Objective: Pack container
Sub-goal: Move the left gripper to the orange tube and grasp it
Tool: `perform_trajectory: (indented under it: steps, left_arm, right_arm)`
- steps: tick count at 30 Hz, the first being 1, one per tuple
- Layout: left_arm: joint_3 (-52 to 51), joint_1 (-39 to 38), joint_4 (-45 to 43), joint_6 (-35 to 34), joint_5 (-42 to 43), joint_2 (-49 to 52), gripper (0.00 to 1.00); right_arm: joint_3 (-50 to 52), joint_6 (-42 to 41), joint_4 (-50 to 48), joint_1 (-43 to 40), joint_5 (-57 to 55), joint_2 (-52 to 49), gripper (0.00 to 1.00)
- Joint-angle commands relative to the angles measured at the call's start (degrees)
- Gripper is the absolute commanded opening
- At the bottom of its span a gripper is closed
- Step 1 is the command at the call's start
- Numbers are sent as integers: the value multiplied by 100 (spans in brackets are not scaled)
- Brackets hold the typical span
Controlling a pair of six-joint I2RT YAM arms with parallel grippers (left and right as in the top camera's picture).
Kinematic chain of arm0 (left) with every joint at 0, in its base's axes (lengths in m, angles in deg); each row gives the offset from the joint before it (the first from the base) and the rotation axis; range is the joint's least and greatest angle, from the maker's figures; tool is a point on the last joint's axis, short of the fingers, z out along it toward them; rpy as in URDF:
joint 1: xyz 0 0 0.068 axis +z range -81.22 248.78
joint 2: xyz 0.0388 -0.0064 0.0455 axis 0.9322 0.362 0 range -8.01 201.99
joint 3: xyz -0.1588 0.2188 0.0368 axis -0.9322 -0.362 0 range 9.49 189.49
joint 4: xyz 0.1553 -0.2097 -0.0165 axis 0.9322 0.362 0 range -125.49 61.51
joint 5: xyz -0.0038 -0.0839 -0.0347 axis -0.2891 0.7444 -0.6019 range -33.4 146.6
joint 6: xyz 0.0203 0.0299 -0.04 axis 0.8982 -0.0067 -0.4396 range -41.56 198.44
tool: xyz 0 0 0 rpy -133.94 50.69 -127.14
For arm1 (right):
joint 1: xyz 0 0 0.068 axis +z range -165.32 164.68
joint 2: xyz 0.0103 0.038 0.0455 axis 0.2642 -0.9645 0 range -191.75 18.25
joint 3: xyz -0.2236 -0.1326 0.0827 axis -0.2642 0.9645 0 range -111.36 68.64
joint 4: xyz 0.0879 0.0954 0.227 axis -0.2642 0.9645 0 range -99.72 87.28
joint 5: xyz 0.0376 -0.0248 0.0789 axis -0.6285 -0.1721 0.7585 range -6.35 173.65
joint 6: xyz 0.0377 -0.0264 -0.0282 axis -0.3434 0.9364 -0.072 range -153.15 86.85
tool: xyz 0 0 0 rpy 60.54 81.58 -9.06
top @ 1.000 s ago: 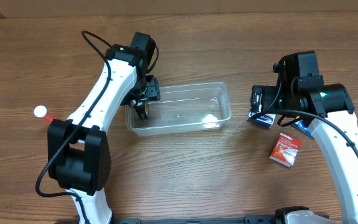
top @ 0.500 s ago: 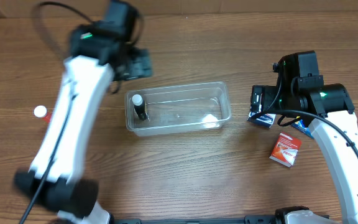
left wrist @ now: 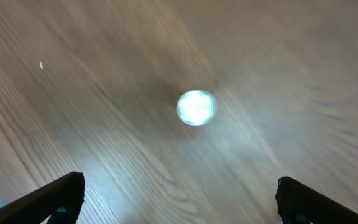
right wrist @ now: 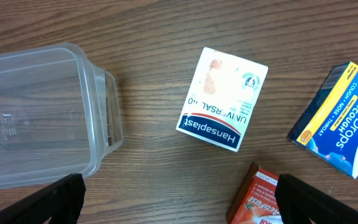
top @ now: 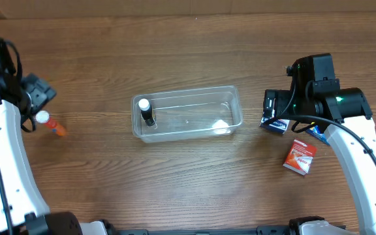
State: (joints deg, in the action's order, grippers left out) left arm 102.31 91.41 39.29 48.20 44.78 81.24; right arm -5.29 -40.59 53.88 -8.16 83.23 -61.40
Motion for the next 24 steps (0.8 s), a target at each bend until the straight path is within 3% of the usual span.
perform_trajectory:
  steps: [1, 11, 12, 18, 23, 24]
  left_arm:
    - [-706, 424, -601, 632, 715, 256, 100]
    - [-748, 503, -1191, 1056, 940, 1644, 98]
    - [-748, 503, -1211, 1058, 968, 1716, 94]
    - [-748, 505, -1283, 1056, 997, 1788, 44]
    - [-748, 503, -1246, 1056, 1001, 1788, 28]
    - [-748, 503, -1244, 1056, 1029, 1788, 20]
  right_arm:
    - [-179, 13, -22, -15, -35, -11, 100]
    - [-179, 11, -22, -15, -33, -11, 100]
    - [-179, 11, -24, -15, -33, -11, 100]
    - [-179, 11, -24, -15, -33, -11, 100]
    - [-179, 11, -22, -15, -33, -11, 100]
    - [-179, 11, -22, -15, -33, -11, 100]
